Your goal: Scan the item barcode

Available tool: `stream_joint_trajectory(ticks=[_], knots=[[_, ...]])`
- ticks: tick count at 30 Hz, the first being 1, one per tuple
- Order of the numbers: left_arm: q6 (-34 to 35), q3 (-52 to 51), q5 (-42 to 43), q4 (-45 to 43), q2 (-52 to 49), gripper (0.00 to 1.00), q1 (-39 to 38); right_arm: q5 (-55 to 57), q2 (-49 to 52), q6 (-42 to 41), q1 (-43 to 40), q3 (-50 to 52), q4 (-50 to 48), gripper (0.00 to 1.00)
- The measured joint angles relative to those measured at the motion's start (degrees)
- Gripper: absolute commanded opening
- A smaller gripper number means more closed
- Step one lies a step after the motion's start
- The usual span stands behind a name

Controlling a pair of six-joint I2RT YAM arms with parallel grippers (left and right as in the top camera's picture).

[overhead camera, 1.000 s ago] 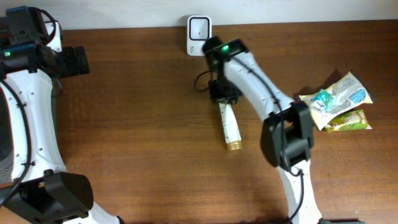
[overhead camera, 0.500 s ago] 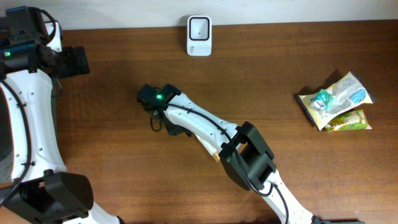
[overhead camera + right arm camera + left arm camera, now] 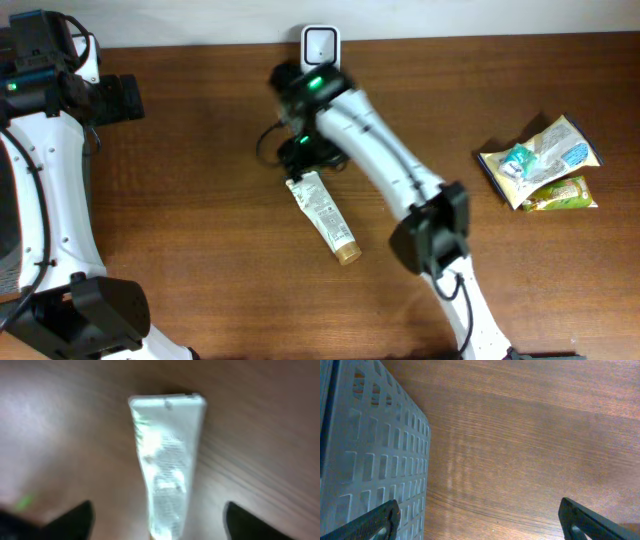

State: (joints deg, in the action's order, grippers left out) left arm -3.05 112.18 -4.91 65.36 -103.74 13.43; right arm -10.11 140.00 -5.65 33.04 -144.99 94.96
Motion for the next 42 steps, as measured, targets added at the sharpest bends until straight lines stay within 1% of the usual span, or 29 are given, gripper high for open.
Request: stream_joint_trajectory(ticks=[3, 6, 9, 11, 12, 13, 14, 16, 17, 18, 19, 20, 26, 28, 33, 34, 36, 42], knots=[[0.00, 0.00, 0.02, -0.02, 0.00, 0.99, 0.00, -5.99, -0.33, 5.79, -6.88, 0.98, 1.97, 0.98], [0.00, 0.00, 0.00, 0.00, 0.00, 0.99, 0.00, -13.81, -0.35, 13.29, -11.43, 8.11, 1.55, 0.97], [0.00, 0.00, 0.00, -0.04, 0.00, 0.99, 0.00, -20.02, -0.24, 18.43, -13.88, 18.34, -0.92, 0.90], [0.00, 0.00, 0.00, 0.00, 0.00, 0.99, 0.00, -22.34, -0.20, 20.72, -13.99, 22.36, -1.75, 0.86], [0.00, 0.00, 0.00, -0.02, 0.00, 0.99, 0.00, -22.82, -0.20, 21.46, -13.90, 23.23, -1.90, 0.83], [0.00, 0.00, 0.00, -0.02, 0.00, 0.99, 0.00, -23.67, -0.20, 22.38, -13.75, 24.41, -2.23, 0.76], [0.00, 0.00, 0.00, 0.00, 0.00, 0.99, 0.00, -24.02, -0.20, 22.80, -13.55, 24.83, -2.56, 0.68], [0.00, 0.00, 0.00, -0.02, 0.00, 0.99, 0.00, -24.74, -0.20, 23.71, -12.74, 25.07, -3.23, 0.46], [0.00, 0.00, 0.00, 0.00, 0.00, 0.99, 0.00, -25.05, -0.20, 24.02, -12.02, 25.09, -3.37, 0.25], [0.00, 0.00, 0.00, -0.02, 0.00, 0.99, 0.00, -25.22, -0.20, 23.76, -11.56, 25.09, -3.34, 0.15], [0.00, 0.00, 0.00, -0.02, 0.00, 0.99, 0.00, -25.22, -0.20, 23.98, -10.86, 25.11, -3.34, 0.08], [0.00, 0.00, 0.00, 0.00, 0.00, 0.99, 0.00, -25.42, -0.20, 23.98, -9.81, 25.11, -3.26, 0.04], [0.00, 0.00, 0.00, -0.02, 0.00, 0.99, 0.00, -25.79, -0.20, 23.58, -3.61, 23.47, -1.75, 0.04], [0.00, 0.00, 0.00, 0.00, 0.00, 0.99, 0.00, -23.65, -0.20, 21.73, -1.36, 23.26, -1.81, 0.04], [0.00, 0.00, 0.00, 0.00, 0.00, 0.99, 0.00, -11.04, -0.22, 11.72, 6.56, 24.06, -2.19, 0.04], [0.00, 0.00, 0.00, 0.00, 0.00, 0.99, 0.00, -6.10, -0.22, 7.69, 8.85, 26.03, -2.14, 0.04], [0.00, 0.00, 0.00, -0.02, 0.00, 0.99, 0.00, -3.02, -0.22, 5.14, 8.94, 26.67, -2.19, 0.04], [0.00, 0.00, 0.00, -0.02, 0.00, 0.99, 0.00, 13.35, -0.22, -5.92, 8.90, 29.79, 0.00, 0.04]])
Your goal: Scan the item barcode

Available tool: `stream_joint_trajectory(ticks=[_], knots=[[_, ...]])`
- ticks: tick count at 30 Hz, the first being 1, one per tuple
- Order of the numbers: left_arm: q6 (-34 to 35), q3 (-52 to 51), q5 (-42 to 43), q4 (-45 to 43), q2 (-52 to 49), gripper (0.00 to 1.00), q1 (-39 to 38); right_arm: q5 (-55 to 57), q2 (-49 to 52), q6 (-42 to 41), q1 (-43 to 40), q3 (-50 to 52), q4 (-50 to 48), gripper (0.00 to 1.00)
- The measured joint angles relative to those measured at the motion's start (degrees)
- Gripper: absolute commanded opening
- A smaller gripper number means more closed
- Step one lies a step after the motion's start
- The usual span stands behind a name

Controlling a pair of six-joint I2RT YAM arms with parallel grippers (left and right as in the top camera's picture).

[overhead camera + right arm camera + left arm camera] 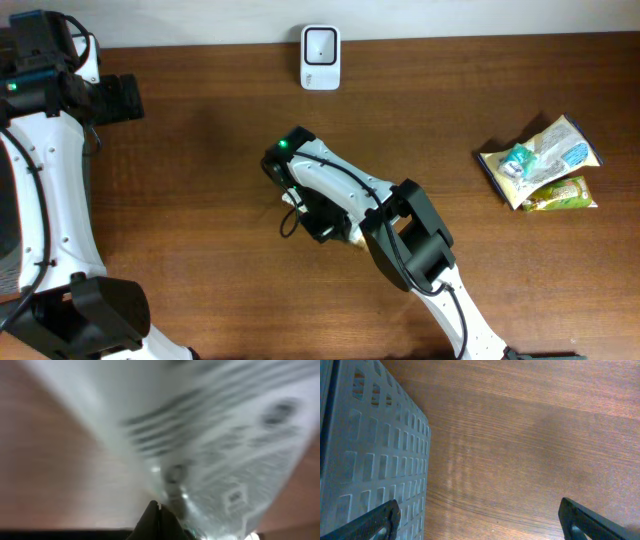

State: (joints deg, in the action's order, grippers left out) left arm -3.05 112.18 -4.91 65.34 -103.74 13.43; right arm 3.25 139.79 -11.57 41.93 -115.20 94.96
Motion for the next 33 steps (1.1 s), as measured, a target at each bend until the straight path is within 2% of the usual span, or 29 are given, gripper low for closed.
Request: stream_joint_trajectory(ticks=[5, 8, 13, 16, 19, 24, 30, 31, 33], knots=[[0.00, 0.00, 0.00, 0.02, 0.00, 0.99, 0.00, 14.27, 0.00, -5.75, -0.33, 0.04, -2.12, 0.04], [0.00, 0.00, 0.00, 0.00, 0.00, 0.99, 0.00, 22.16, 0.00, -6.64, -2.25, 0.20, -8.90, 0.04], [0.00, 0.00, 0.00, 0.02, 0.00, 0.99, 0.00, 24.98, 0.00, -1.92, -8.22, 0.33, -24.65, 0.04], [0.00, 0.00, 0.00, 0.00, 0.00, 0.99, 0.00, 20.04, -0.02, 1.75, -11.10, 0.31, -30.75, 0.04], [0.00, 0.00, 0.00, 0.07, 0.00, 0.99, 0.00, 14.51, -0.02, 3.82, -12.61, -0.81, -31.26, 0.04], [0.00, 0.00, 0.00, 0.02, 0.00, 0.99, 0.00, -3.08, -1.16, 5.05, -15.54, -3.15, -31.23, 0.04], [0.00, 0.00, 0.00, 0.02, 0.00, 0.99, 0.00, -23.80, -9.18, 5.57, -22.80, -4.39, -29.40, 0.08], [0.00, 0.00, 0.00, 0.02, 0.00, 0.99, 0.00, -25.49, -9.86, 5.53, -23.54, -4.63, -28.59, 0.11], [0.00, 0.00, 0.00, 0.02, 0.00, 0.99, 0.00, -30.49, -11.15, 6.36, -25.75, -4.92, -25.92, 0.26]])
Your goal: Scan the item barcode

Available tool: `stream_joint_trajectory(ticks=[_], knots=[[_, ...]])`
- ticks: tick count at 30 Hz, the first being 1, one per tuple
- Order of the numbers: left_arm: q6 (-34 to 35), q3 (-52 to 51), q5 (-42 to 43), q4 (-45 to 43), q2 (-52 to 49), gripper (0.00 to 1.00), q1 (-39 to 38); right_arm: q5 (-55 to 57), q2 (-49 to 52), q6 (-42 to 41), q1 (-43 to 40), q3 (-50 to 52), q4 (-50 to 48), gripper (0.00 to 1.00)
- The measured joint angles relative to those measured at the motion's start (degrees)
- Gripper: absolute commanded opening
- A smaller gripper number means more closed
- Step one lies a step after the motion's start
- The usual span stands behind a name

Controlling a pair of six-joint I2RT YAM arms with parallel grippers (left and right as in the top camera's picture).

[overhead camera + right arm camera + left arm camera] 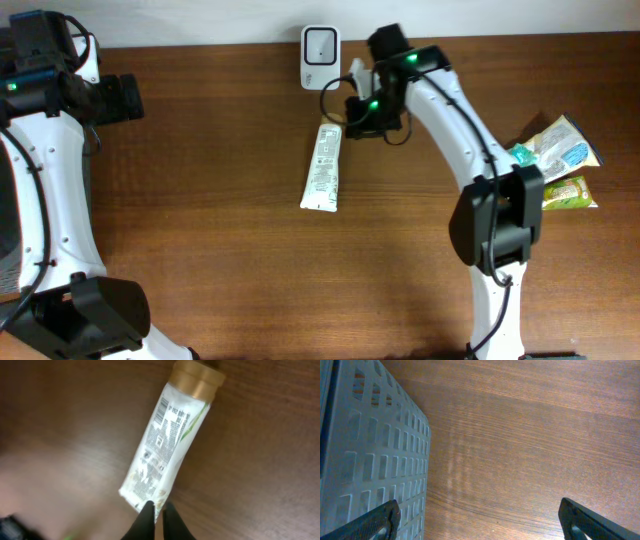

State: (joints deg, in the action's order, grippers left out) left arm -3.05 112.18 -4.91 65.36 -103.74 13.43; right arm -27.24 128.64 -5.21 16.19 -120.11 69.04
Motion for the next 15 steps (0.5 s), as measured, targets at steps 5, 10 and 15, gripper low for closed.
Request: stream_joint_trajectory(ticks=[5, 10, 15], knots=[[0.00, 0.00, -0.02, 0.00, 0.00, 0.99, 0.00, -4.13, -0.13, -2.08, 1.42, 6.12, -7.50, 0.33], [0.00, 0.00, 0.00, -0.02, 0.00, 0.99, 0.00, -3.87, -0.15, -7.96, 3.58, 18.23, -21.53, 0.37], [0.00, 0.00, 0.00, -0.02, 0.00, 0.99, 0.00, -4.17, -0.24, -9.53, 2.32, 22.47, -24.46, 0.39]])
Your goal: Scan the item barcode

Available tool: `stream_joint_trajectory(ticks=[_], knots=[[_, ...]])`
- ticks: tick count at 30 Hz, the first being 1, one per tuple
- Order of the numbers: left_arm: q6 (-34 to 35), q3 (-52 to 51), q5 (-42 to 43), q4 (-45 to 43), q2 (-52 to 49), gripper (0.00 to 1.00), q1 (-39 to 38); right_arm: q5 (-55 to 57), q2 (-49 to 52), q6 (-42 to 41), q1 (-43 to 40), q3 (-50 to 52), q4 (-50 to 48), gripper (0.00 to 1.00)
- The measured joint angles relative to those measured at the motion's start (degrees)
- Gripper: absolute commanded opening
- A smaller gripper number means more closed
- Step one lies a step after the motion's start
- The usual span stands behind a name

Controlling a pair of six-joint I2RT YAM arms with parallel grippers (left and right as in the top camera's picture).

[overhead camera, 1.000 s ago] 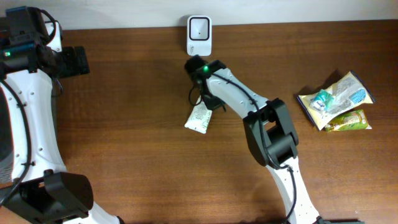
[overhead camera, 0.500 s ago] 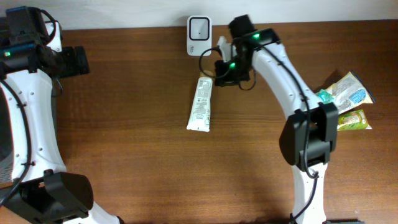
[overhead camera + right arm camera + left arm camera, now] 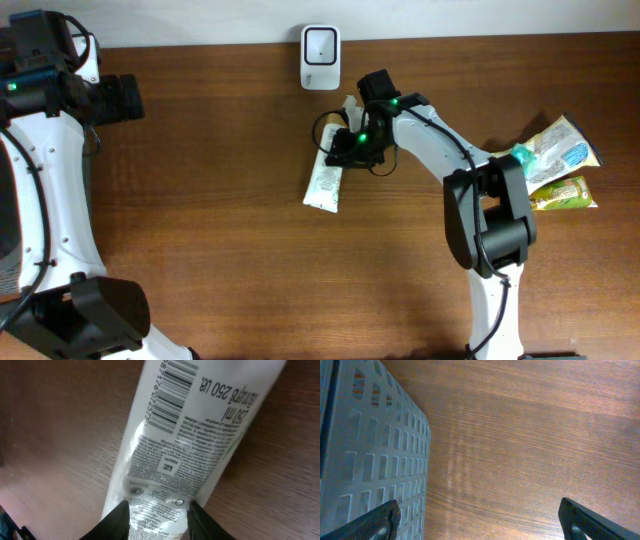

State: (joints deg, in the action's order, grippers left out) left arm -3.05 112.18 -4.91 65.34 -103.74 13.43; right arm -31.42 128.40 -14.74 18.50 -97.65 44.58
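Observation:
A white tube point(image 3: 322, 185) lies on the brown table point(image 3: 200, 250) below the white scanner point(image 3: 320, 44), its narrow end toward the scanner. In the right wrist view the tube point(image 3: 190, 440) fills the frame, printed side up, with its barcode point(image 3: 170, 395) showing. My right gripper point(image 3: 160, 520) is open low over the tube's wide half, one finger toward each edge. Seen from overhead, the right gripper point(image 3: 347, 147) covers the tube's upper half. My left gripper point(image 3: 480, 527) is open over bare wood, and in the overhead view the left gripper point(image 3: 120, 100) is at the far left.
Two snack packets point(image 3: 540, 160) lie at the right edge of the table. A grey perforated basket point(image 3: 370, 460) stands close beside the left gripper. The scanner stands against the back wall.
My right gripper was shut near the tube's narrow end, beside the scanner. Now it is open and lower, over the tube's middle. The tube's narrow end has swung slightly right. The left arm is unchanged.
The tube first lay slanted mid-table, cap toward the lower right, my right gripper open at its crimped end. Then the gripper was shut, pressed close on it. Later the tube lay below the scanner, barcode up, gripper shut beside it. Now the gripper is open over it.

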Motion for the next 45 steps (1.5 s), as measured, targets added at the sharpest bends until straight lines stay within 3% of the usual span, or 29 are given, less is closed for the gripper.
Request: stream_joint_trajectory(ticks=[5, 6, 8, 16, 20, 23, 30, 35, 37, 45], knots=[[0.00, 0.00, 0.00, 0.02, 0.00, 0.99, 0.00, -0.15, -0.22, -0.11, -0.74, 0.07, -0.09, 0.49], [0.00, 0.00, 0.00, 0.02, 0.00, 0.99, 0.00, -0.15, -0.31, -0.17, -0.94, 0.07, -0.11, 0.64], [0.00, 0.00, 0.00, 0.02, 0.00, 0.99, 0.00, 0.02, -0.81, -0.09, -3.04, 0.09, -0.28, 0.79], [0.00, 0.00, 0.00, 0.02, 0.00, 0.99, 0.00, 0.02, -2.03, -0.26, -3.52, 0.15, -1.66, 0.81], [0.00, 0.00, 0.00, 0.02, 0.00, 0.99, 0.00, -1.29, -1.01, -0.35, -0.81, 0.15, -2.25, 0.71], [0.00, 0.00, 0.00, 0.02, 0.00, 0.99, 0.00, -2.32, 1.27, -0.79, -0.59, 0.17, -3.15, 0.70], [0.00, 0.00, 0.00, 0.02, 0.00, 0.99, 0.00, -3.63, 3.15, -3.37, -0.72, 0.17, -4.87, 0.51], [0.00, 0.00, 0.00, 0.02, 0.00, 0.99, 0.00, -7.39, 5.01, -6.12, -1.05, -0.07, -6.36, 0.24], [0.00, 0.00, 0.00, 0.00, 0.00, 0.99, 0.00, -9.14, 5.29, -6.43, -1.25, -0.07, -6.73, 0.06], [0.00, 0.00, 0.00, 0.02, 0.00, 0.99, 0.00, -15.56, 5.38, -3.06, -3.13, -0.28, -6.03, 0.04]])
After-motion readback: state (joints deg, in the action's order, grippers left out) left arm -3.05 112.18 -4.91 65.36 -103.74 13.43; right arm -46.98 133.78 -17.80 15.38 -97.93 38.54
